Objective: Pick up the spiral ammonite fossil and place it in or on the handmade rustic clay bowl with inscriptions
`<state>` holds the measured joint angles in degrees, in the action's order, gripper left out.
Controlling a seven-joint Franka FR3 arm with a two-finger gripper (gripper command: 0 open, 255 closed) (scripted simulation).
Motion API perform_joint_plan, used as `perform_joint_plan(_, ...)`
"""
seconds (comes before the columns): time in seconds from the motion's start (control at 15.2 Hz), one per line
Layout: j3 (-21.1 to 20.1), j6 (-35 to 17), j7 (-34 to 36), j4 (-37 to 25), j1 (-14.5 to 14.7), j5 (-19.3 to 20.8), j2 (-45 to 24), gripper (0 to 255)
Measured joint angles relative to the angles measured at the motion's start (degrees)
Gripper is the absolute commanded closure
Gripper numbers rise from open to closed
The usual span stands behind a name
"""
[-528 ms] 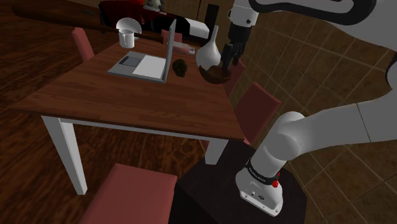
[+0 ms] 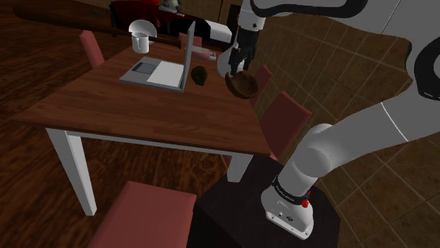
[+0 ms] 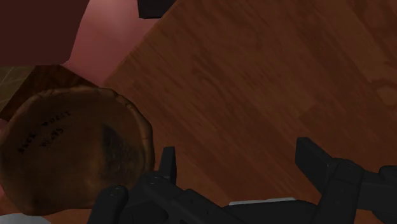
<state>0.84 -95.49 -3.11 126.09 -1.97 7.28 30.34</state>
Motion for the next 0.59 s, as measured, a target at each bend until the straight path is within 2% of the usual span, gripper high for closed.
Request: perform_joint_plan(0.59, 2.6, -7.2, -1.3, -12.3, -1.1, -0.8, -18.5, 0)
